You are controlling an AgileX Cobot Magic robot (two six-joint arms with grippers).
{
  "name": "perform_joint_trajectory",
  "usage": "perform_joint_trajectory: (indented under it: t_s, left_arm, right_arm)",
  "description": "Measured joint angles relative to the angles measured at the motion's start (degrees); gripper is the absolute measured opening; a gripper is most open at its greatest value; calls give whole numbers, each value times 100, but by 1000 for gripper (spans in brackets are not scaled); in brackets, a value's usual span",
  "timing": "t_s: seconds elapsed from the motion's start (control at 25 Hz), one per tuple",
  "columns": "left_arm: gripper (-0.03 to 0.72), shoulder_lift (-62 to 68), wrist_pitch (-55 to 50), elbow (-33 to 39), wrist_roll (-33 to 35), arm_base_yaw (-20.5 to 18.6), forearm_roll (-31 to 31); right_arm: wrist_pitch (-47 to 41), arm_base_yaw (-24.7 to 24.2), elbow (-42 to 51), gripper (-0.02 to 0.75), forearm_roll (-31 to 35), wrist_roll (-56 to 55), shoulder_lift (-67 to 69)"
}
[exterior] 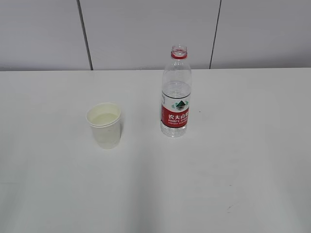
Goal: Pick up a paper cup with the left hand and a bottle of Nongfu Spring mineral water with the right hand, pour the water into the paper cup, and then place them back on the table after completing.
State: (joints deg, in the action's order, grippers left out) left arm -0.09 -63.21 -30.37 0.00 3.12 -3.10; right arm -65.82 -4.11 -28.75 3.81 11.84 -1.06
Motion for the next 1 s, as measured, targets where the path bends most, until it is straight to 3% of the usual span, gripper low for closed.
perform_joint_trajectory:
  t_s: [1.0]
  left_arm:
    - [563,0,0,0,0,0,0]
  right_arm:
    - [0,0,0,587,0,-8,0]
